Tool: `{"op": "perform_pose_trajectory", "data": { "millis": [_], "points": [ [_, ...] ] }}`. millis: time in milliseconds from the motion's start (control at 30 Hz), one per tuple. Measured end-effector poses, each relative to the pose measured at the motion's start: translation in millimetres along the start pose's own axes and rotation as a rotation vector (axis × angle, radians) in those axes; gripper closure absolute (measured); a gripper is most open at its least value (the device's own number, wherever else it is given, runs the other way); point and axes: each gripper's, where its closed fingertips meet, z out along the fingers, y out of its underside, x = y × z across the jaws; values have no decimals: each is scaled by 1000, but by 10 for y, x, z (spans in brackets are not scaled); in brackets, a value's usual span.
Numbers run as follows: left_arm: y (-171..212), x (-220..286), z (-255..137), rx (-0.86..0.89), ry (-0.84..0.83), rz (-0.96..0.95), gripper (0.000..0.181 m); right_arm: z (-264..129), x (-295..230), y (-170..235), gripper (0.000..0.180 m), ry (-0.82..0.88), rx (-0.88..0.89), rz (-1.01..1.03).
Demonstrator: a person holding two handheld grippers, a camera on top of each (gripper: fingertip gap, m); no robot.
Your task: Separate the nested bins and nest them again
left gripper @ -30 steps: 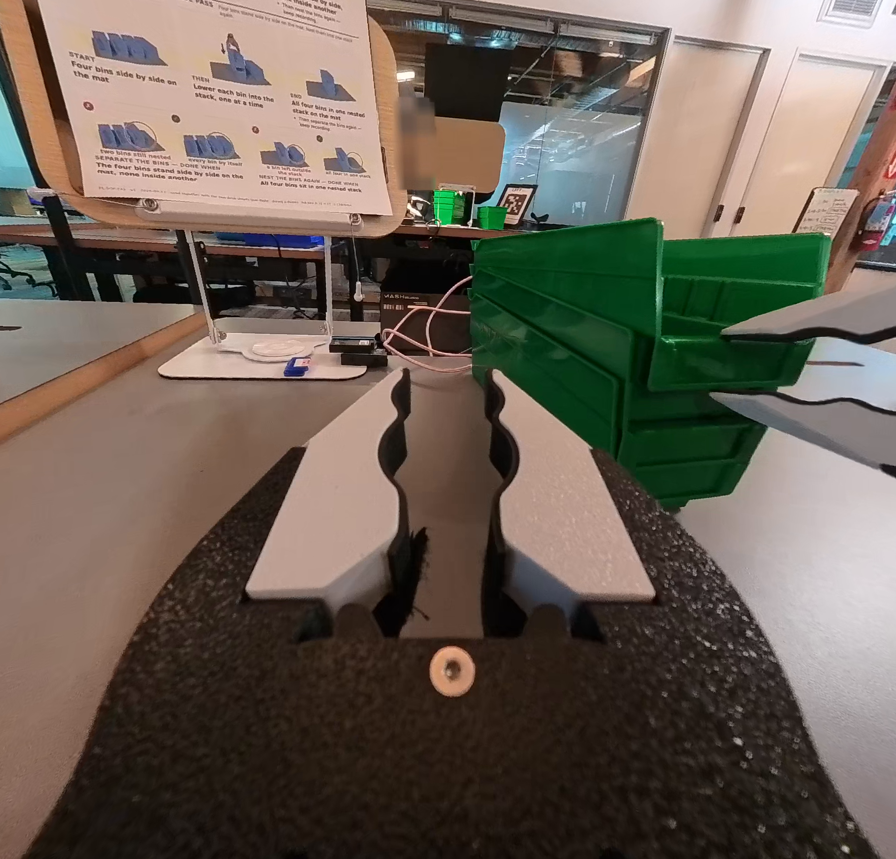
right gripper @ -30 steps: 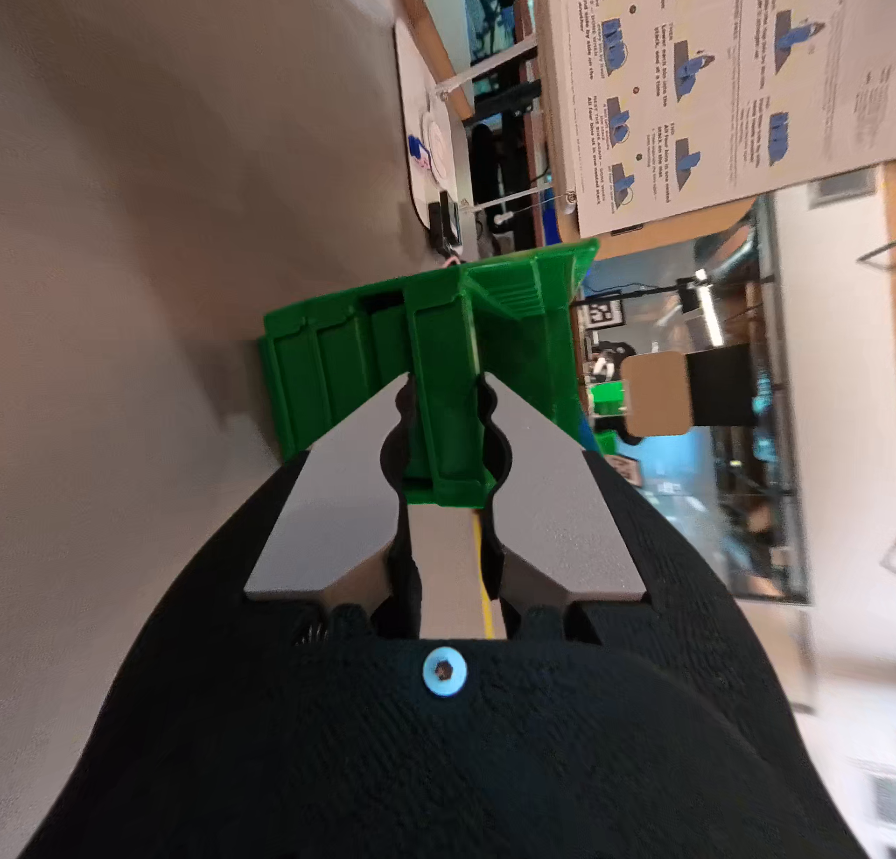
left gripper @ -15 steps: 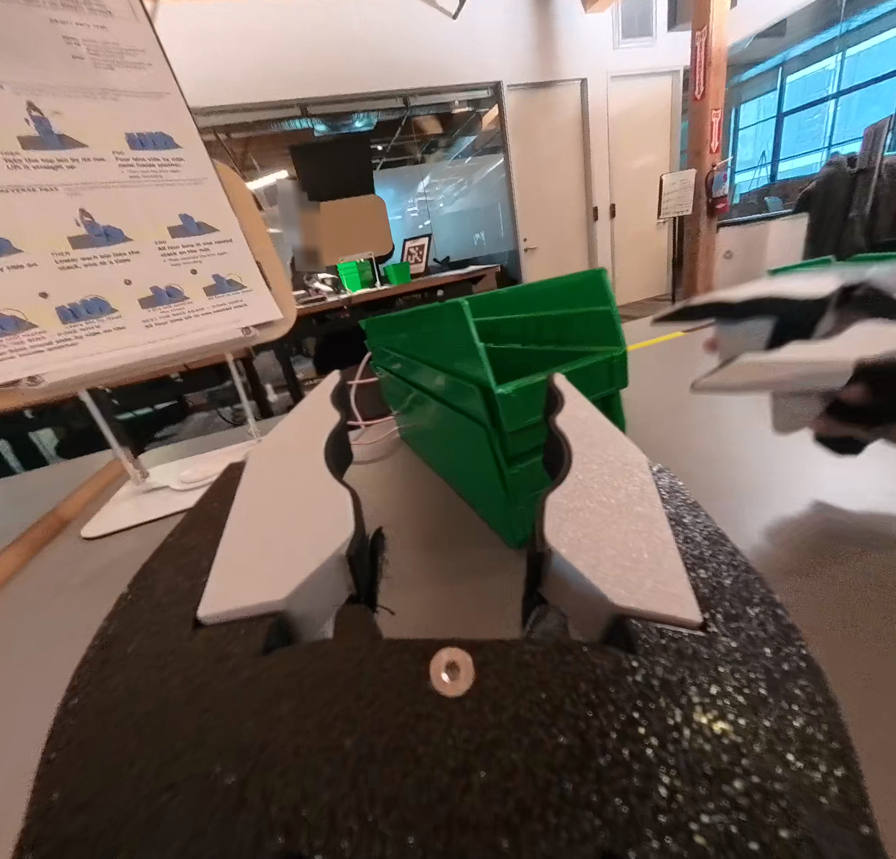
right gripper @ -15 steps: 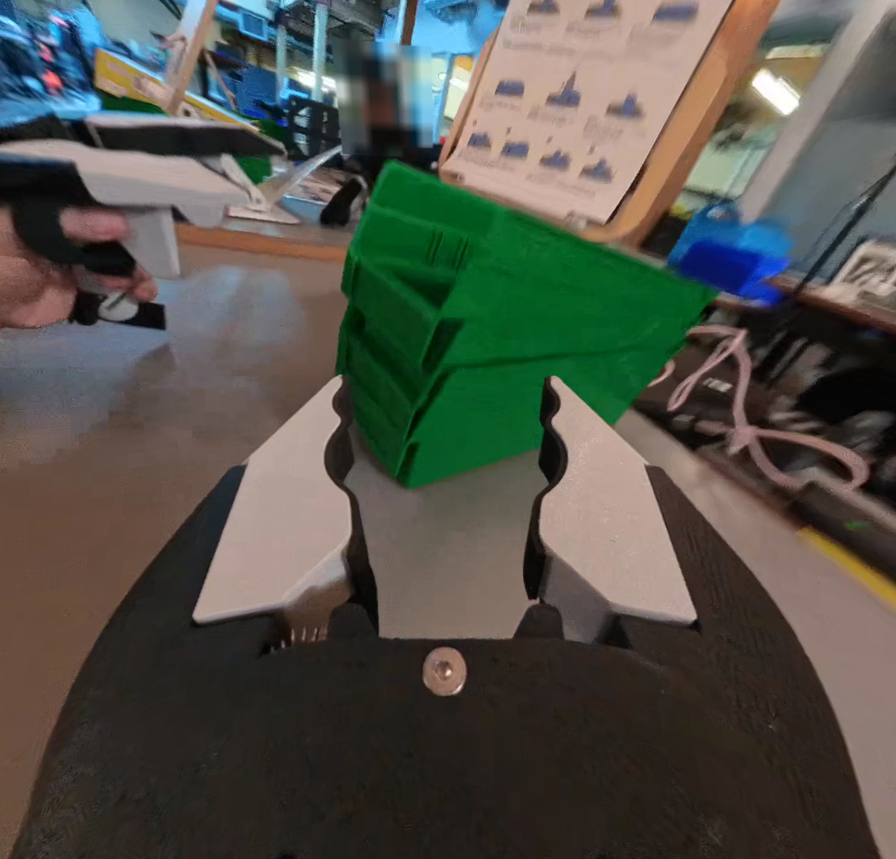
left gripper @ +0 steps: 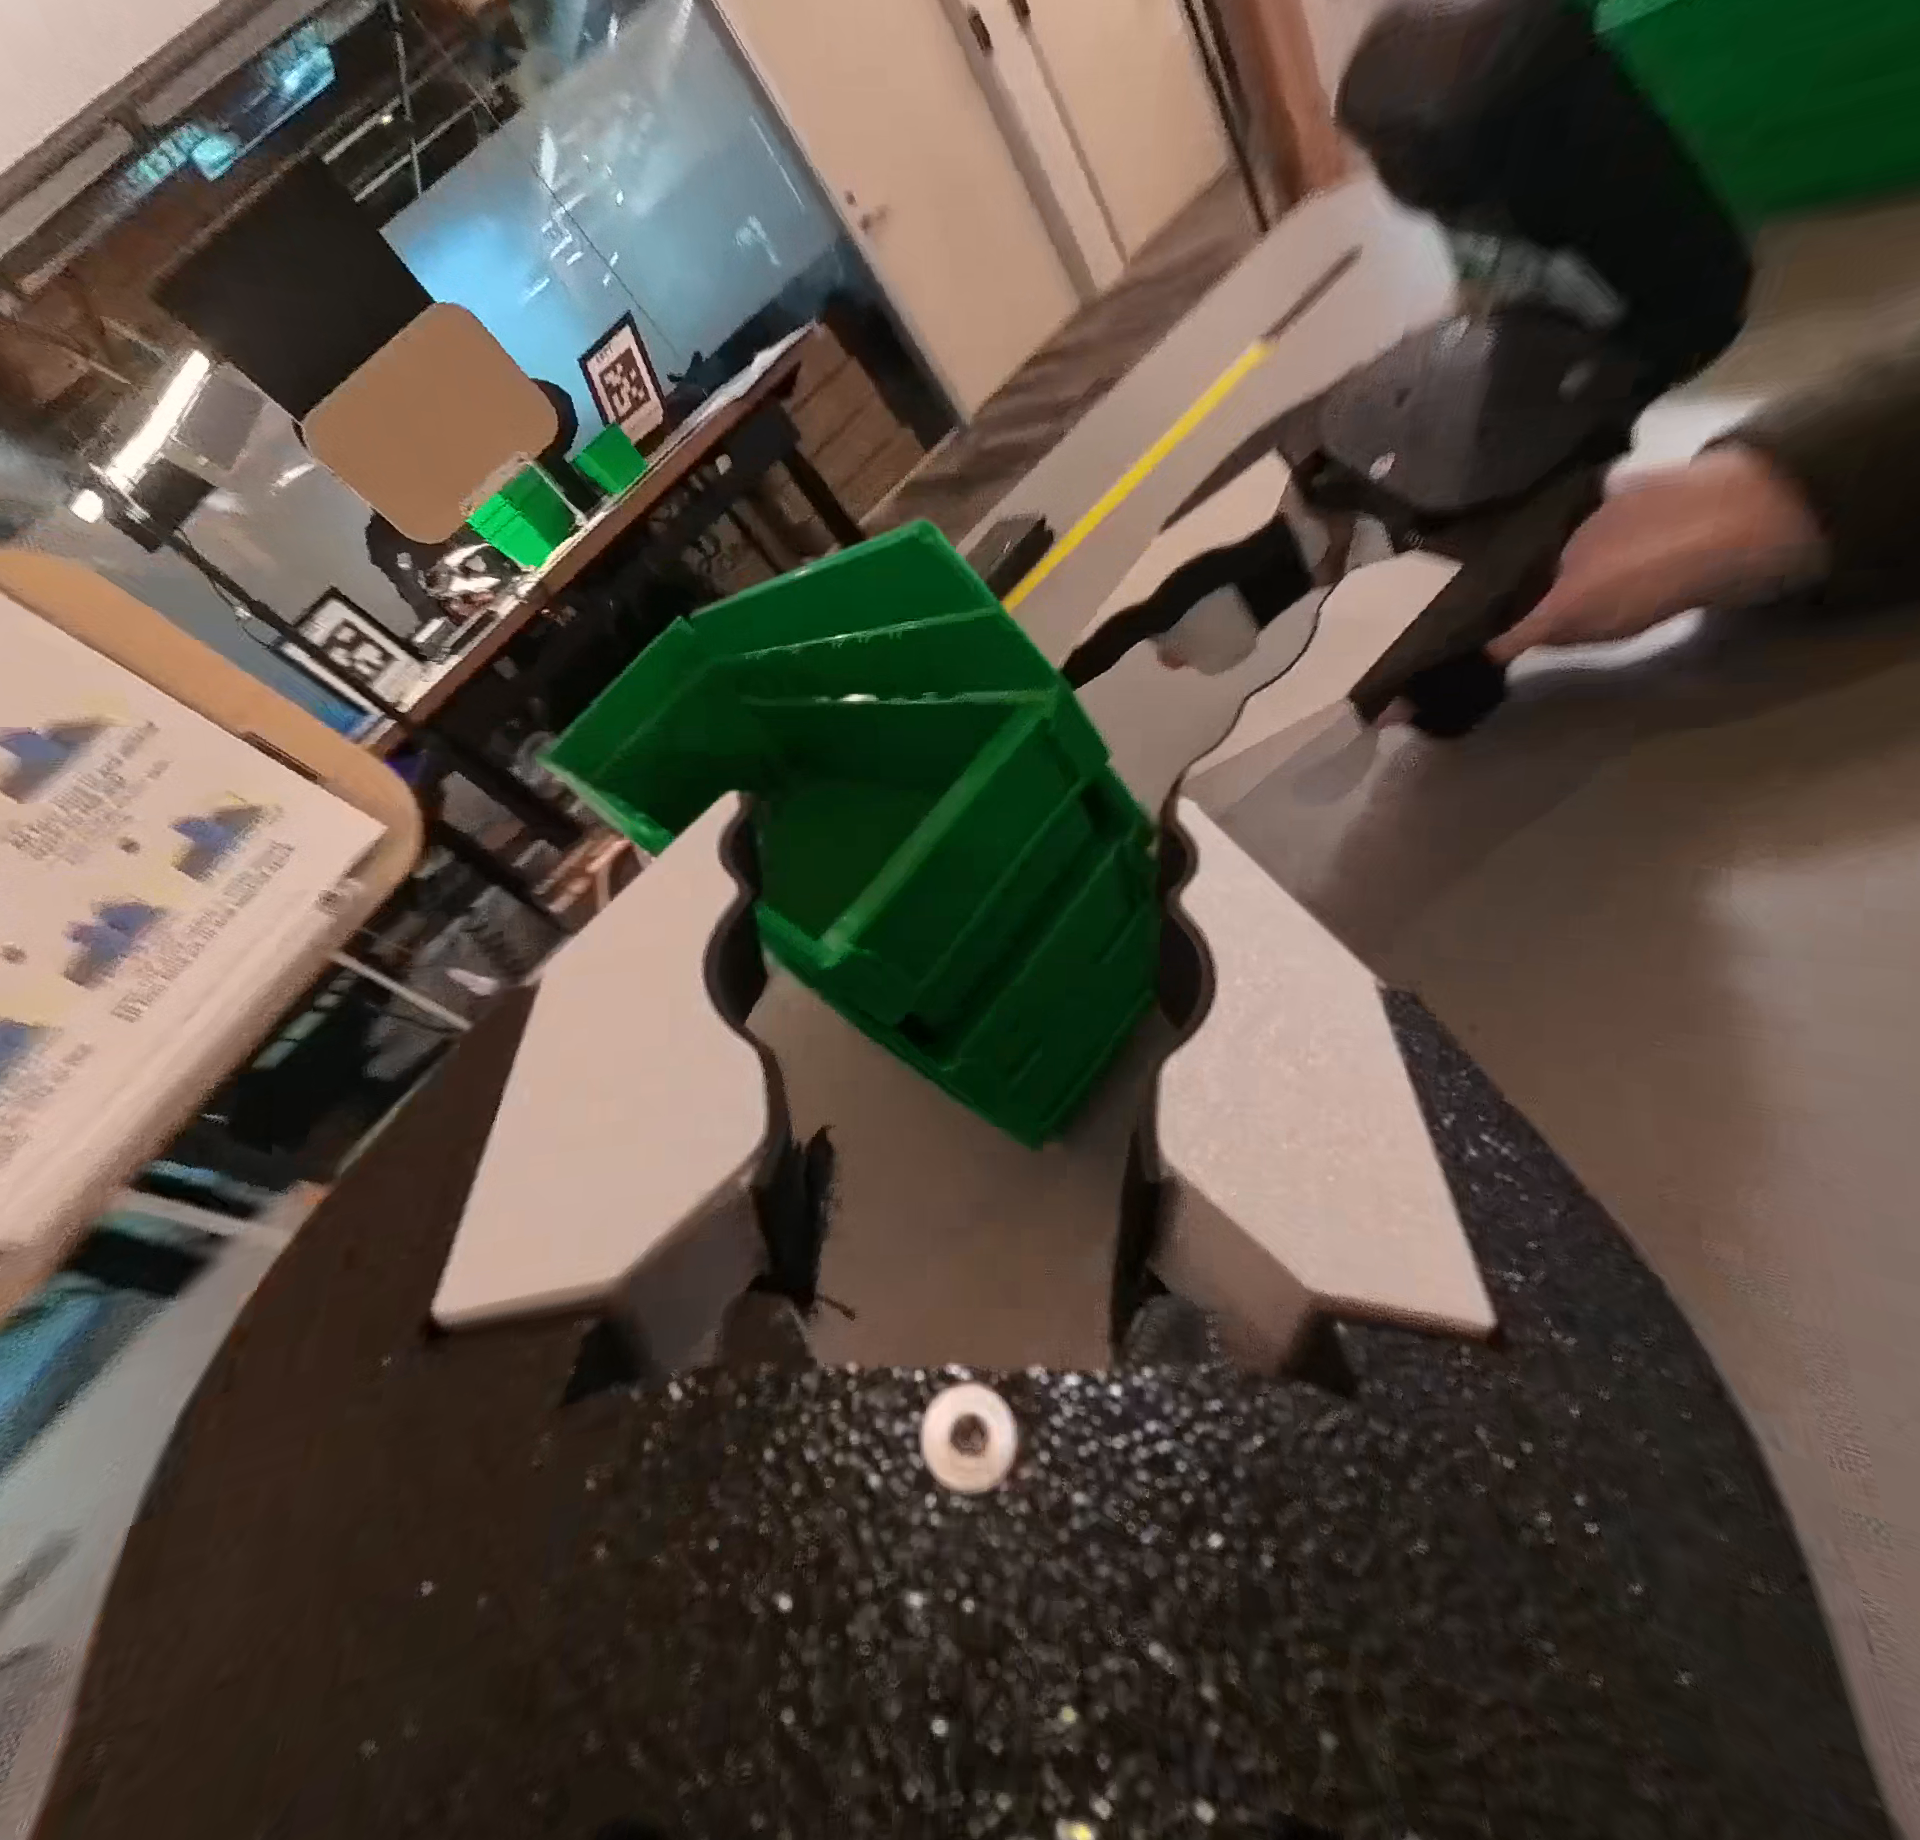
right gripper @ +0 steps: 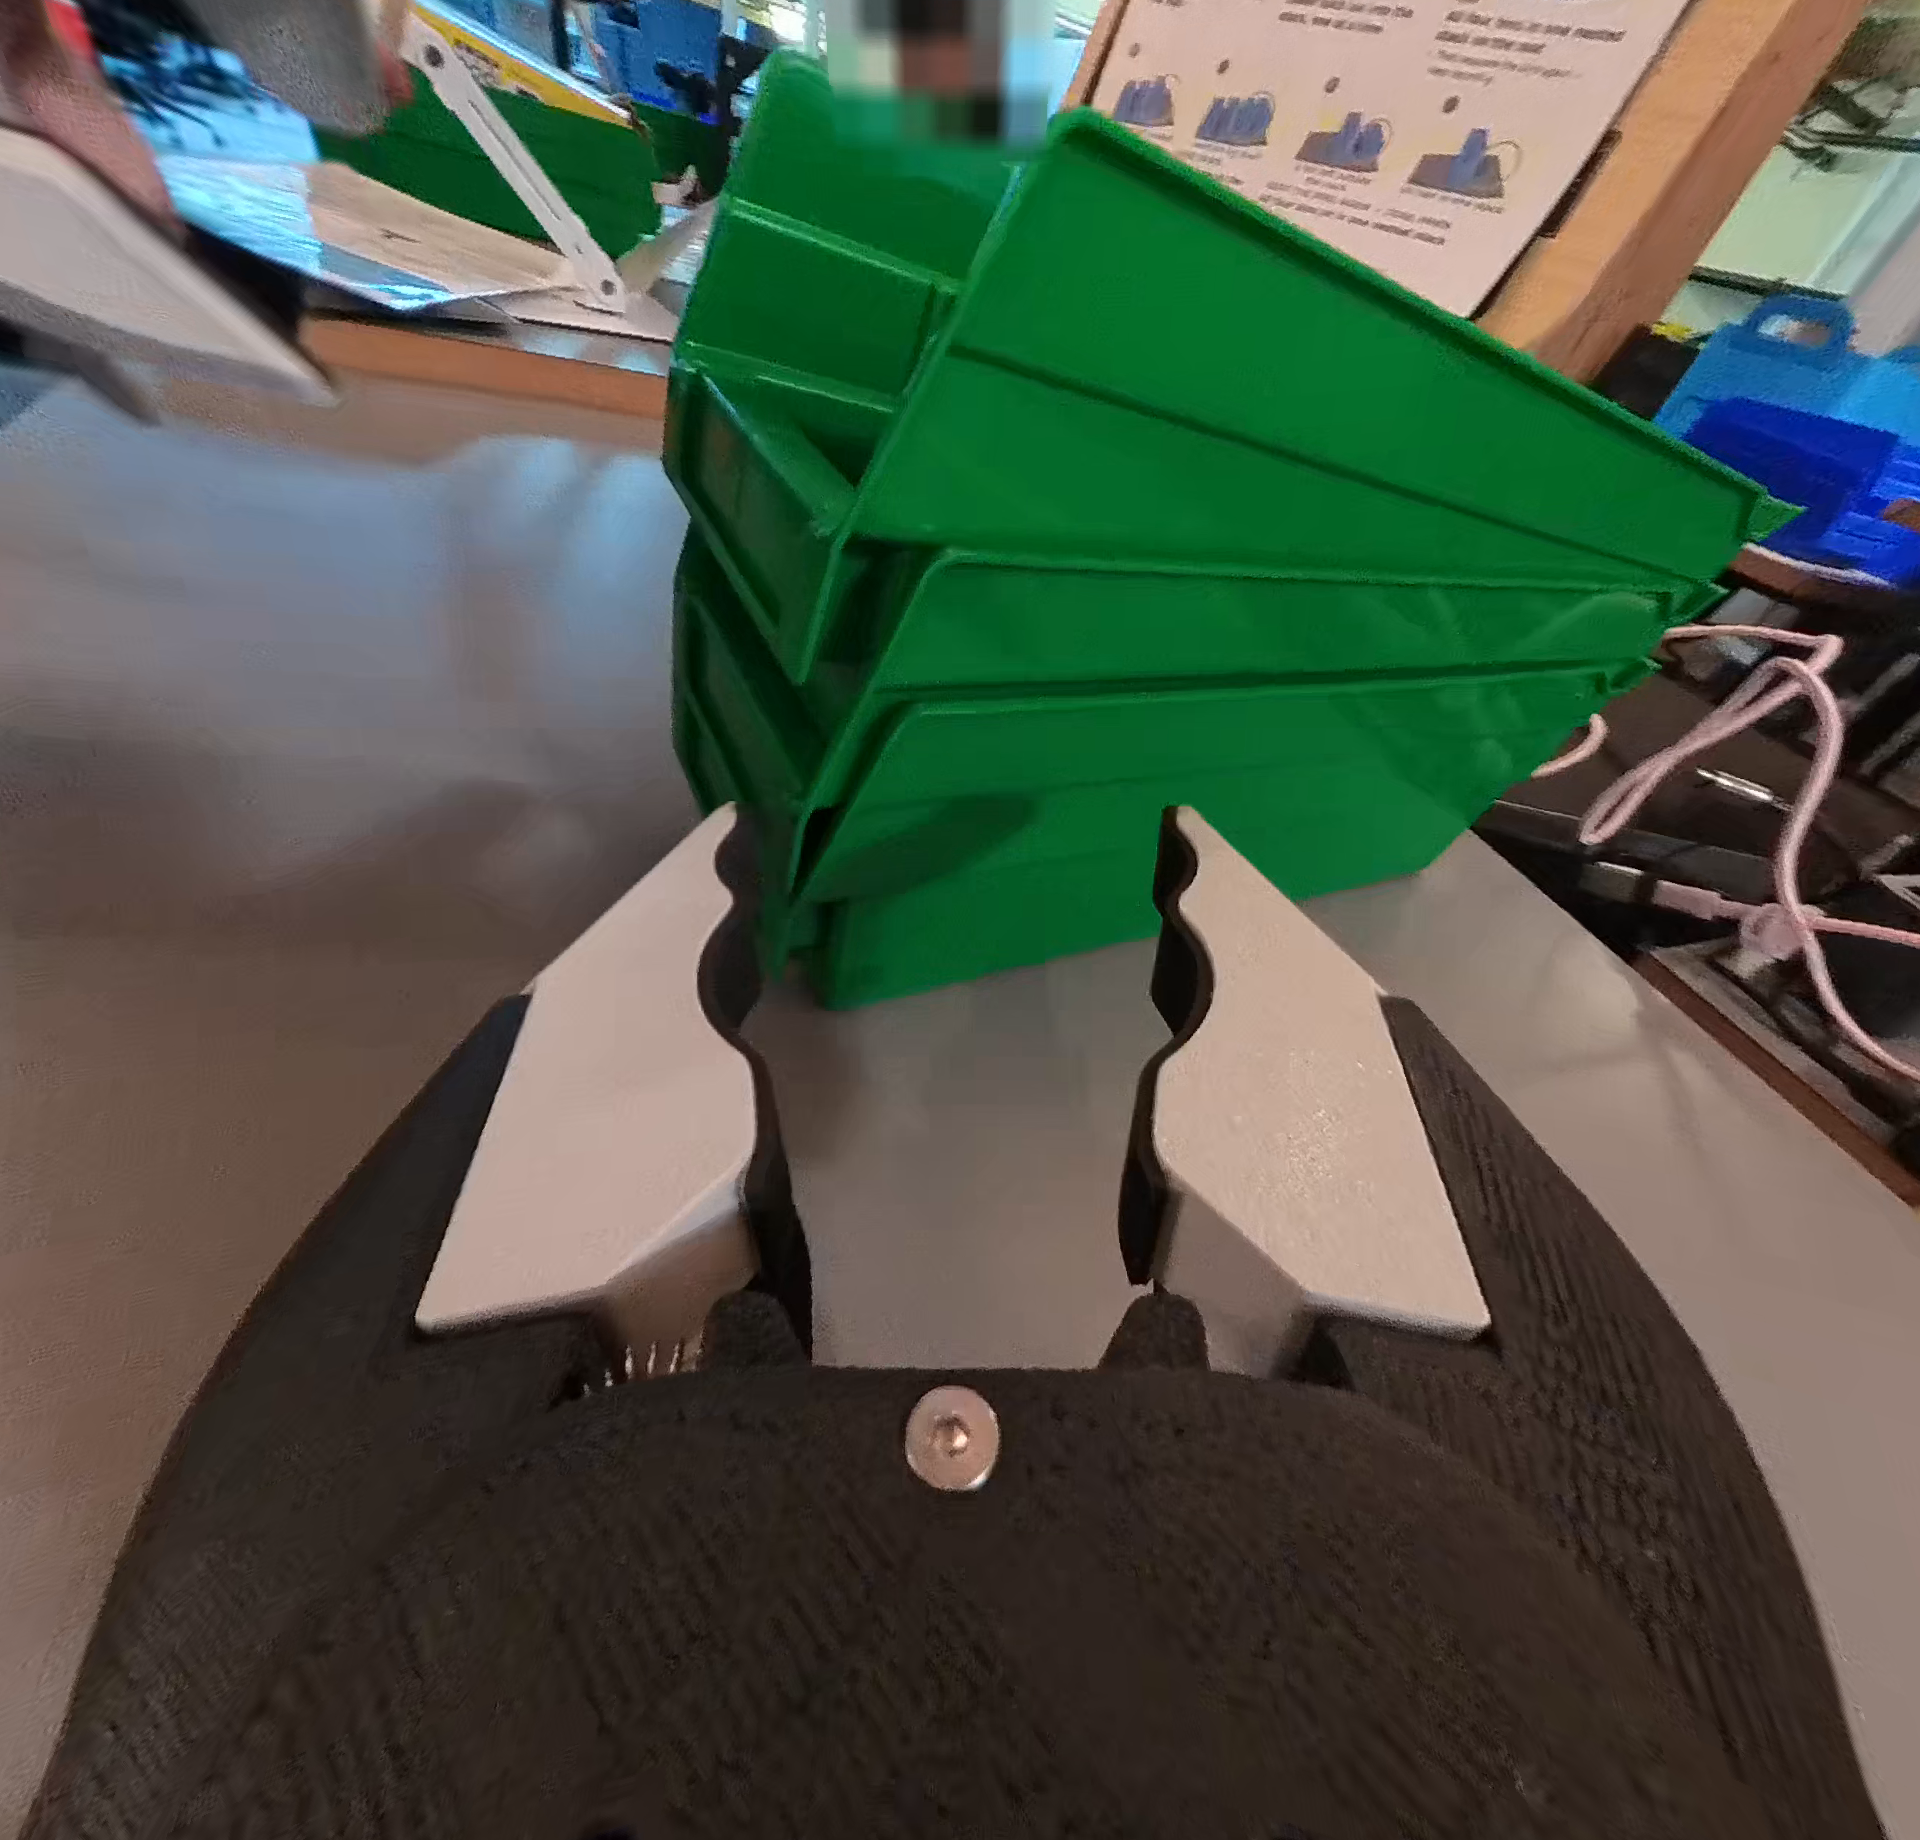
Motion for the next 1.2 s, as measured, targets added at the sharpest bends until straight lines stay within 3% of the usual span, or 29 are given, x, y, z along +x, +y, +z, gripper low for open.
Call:
{"op": "perform_pose_trajectory", "data": {
  "millis": [100, 300, 533, 733, 967, 1200],
  "points": [
    [73, -77, 144, -100, 10, 178, 111, 30, -64, 6, 103, -71, -4, 14],
    [214, -7, 395, -221, 143, 304, 116, 73, -88, 25, 104, -135, -15, 43],
    [341, -14, 518, -300, 166, 368, 115, 132, -163, 104, 127, -100, -102, 98],
    [480, 12, 516, -343, 177, 414, 149, 172, -179, 111, 134, -20, -130, 125],
    [499, -25, 508, -347, 141, 442, 151, 186, -205, 113, 140, -1, -144, 162],
    [466, -35, 516, -313, 14, 603, 154, 180, -199, 120, 144, -28, -144, 196]
  ]
}}
